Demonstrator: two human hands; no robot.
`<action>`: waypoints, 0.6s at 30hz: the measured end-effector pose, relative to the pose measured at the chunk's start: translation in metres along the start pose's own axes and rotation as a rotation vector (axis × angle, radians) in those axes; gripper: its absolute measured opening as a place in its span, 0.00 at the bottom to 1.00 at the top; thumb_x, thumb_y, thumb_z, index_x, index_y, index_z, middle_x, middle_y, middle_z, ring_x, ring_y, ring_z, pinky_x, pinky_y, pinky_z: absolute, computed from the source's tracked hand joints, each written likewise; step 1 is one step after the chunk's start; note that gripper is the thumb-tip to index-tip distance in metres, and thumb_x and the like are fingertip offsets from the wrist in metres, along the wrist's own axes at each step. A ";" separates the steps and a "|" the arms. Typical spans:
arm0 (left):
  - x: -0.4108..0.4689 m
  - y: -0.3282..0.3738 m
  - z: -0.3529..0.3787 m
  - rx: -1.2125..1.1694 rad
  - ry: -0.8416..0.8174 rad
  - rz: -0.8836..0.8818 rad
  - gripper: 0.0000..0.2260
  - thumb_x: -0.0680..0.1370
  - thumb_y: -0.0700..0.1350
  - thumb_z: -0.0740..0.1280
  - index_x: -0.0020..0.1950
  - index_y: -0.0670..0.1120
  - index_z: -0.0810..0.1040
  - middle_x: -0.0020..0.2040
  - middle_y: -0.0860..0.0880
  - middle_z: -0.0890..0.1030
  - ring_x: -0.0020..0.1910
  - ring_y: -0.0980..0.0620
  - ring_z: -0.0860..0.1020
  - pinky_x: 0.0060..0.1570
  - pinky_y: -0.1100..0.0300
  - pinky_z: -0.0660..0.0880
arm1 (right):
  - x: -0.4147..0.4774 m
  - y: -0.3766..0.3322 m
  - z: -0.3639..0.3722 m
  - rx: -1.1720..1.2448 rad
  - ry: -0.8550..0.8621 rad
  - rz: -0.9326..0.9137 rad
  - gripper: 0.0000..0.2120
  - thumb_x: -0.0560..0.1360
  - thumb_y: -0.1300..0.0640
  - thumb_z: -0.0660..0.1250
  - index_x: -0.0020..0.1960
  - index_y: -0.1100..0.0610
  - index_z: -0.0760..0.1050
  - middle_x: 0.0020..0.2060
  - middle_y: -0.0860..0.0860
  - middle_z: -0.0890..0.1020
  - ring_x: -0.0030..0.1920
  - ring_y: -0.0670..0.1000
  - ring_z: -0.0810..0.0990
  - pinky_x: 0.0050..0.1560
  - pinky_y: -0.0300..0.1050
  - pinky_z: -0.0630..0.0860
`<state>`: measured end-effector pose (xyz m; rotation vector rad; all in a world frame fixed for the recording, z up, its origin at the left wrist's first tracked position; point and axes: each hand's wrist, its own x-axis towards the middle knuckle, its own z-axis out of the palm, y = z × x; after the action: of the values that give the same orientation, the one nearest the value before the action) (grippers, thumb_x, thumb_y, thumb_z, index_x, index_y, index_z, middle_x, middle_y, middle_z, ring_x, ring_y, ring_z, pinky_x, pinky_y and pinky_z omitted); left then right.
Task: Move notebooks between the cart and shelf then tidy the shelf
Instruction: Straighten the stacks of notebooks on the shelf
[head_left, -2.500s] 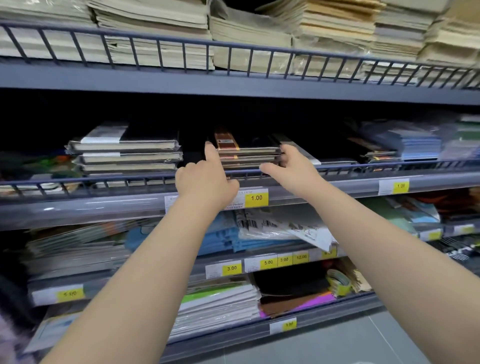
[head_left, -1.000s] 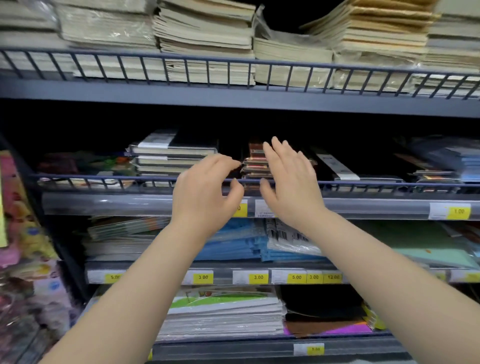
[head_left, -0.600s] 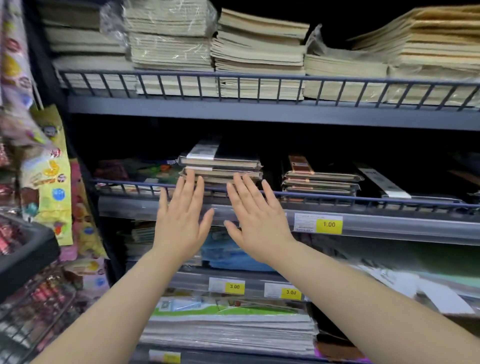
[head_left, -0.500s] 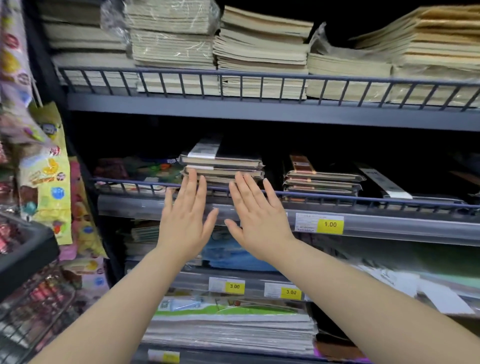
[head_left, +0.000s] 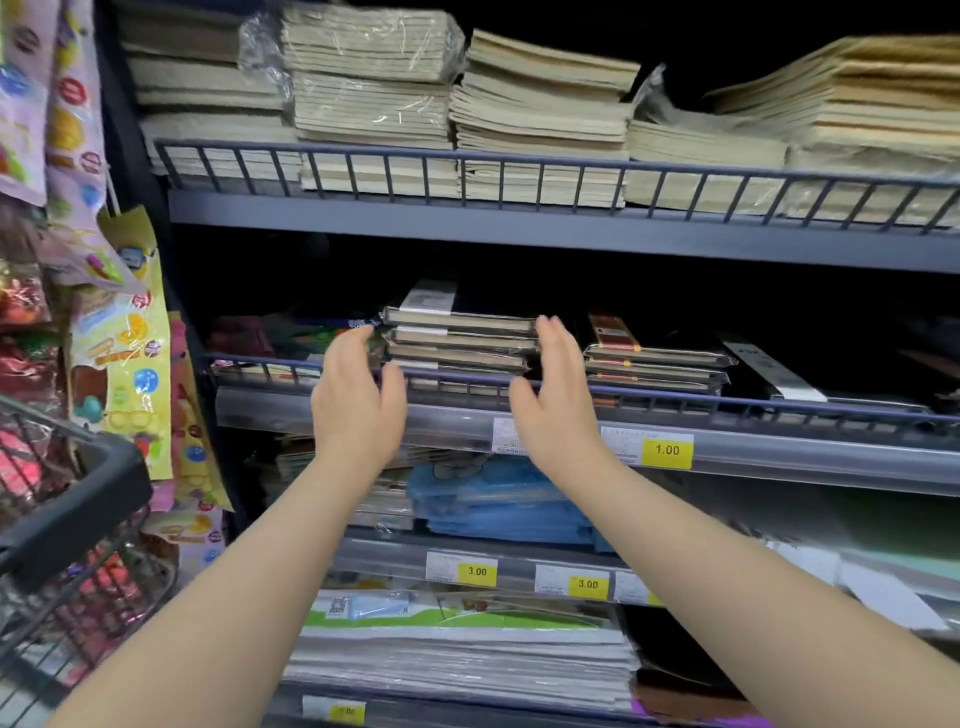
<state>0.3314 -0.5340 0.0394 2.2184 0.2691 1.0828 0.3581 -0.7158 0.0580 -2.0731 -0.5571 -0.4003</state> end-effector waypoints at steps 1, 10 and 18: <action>0.006 0.004 -0.003 0.019 -0.038 -0.084 0.22 0.79 0.44 0.58 0.73 0.44 0.63 0.69 0.42 0.71 0.65 0.41 0.71 0.63 0.47 0.66 | 0.003 -0.005 -0.001 0.112 -0.009 0.115 0.30 0.80 0.61 0.56 0.78 0.53 0.47 0.78 0.47 0.49 0.77 0.48 0.51 0.69 0.36 0.50; 0.031 0.010 -0.008 0.320 -0.328 -0.149 0.16 0.77 0.41 0.57 0.65 0.45 0.71 0.42 0.47 0.76 0.58 0.41 0.74 0.74 0.45 0.50 | 0.017 -0.027 -0.002 0.078 -0.184 0.316 0.35 0.77 0.66 0.56 0.78 0.51 0.45 0.77 0.50 0.56 0.56 0.50 0.70 0.53 0.45 0.71; 0.030 0.014 -0.021 0.057 -0.360 -0.202 0.22 0.82 0.49 0.52 0.77 0.47 0.58 0.67 0.41 0.74 0.72 0.41 0.63 0.75 0.48 0.48 | 0.014 -0.018 -0.011 0.151 -0.136 0.322 0.34 0.77 0.68 0.56 0.78 0.52 0.46 0.77 0.52 0.56 0.70 0.53 0.66 0.60 0.45 0.69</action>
<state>0.3330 -0.5220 0.0768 2.3278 0.3599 0.5628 0.3594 -0.7137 0.0834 -2.0084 -0.3126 -0.0289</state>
